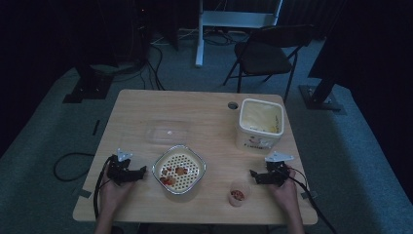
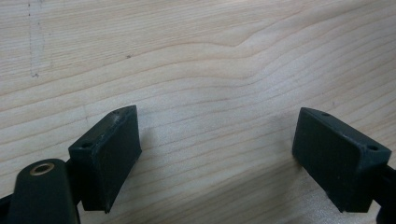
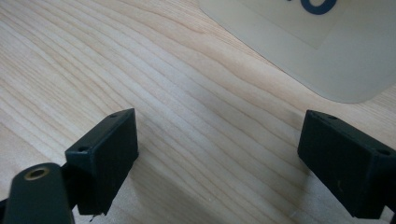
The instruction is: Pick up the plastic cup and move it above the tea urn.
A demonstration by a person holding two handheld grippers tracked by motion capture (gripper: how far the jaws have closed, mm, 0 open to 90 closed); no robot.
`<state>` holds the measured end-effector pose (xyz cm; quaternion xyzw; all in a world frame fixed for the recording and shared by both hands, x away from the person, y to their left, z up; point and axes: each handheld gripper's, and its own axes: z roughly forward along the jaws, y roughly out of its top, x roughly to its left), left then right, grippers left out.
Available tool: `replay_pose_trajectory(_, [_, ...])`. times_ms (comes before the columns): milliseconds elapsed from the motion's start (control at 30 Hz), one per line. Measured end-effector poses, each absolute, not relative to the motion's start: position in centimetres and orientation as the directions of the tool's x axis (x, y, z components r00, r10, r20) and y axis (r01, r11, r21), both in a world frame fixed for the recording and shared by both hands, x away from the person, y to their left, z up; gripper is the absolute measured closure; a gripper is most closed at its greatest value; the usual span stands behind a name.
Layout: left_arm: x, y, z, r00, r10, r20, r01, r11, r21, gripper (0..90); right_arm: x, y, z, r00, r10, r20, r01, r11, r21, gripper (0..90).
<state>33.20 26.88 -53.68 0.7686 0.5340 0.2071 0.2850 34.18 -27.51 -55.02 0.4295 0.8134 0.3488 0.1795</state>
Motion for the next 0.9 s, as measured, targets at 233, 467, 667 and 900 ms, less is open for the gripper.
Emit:
replay_pose_trajectory(233, [34.0, 27.4, -52.9, 0.329, 0.944, -0.007, 0.726, -0.248, 0.641, 50.9, 34.0, -27.6, -55.0, -0.562, 0.827, 0.006, 0.572, 0.384, 0.725, 14.6])
replay_pose_trajectory(467, [35.7, 27.3, -49.8, 0.341, 0.94, -0.018, 0.688, -0.236, 0.687, 48.9, 33.5, -27.8, -55.0, -0.549, 0.835, 0.006, 0.567, 0.368, 0.737, 23.8])
replay_pose_trajectory(667, [37.3, 26.8, -46.9, 0.35, 0.937, -0.008, 0.645, -0.235, 0.727, 47.3, 33.5, -27.8, -54.9, -0.549, 0.836, 0.007, 0.569, 0.367, 0.736, 23.8])
replay_pose_trajectory(900, [38.7, 26.1, -45.3, 0.365, 0.931, -0.005, 0.626, -0.241, 0.742, 46.1, 33.5, -27.8, -54.9, -0.548, 0.836, 0.006, 0.569, 0.367, 0.736, 23.8])
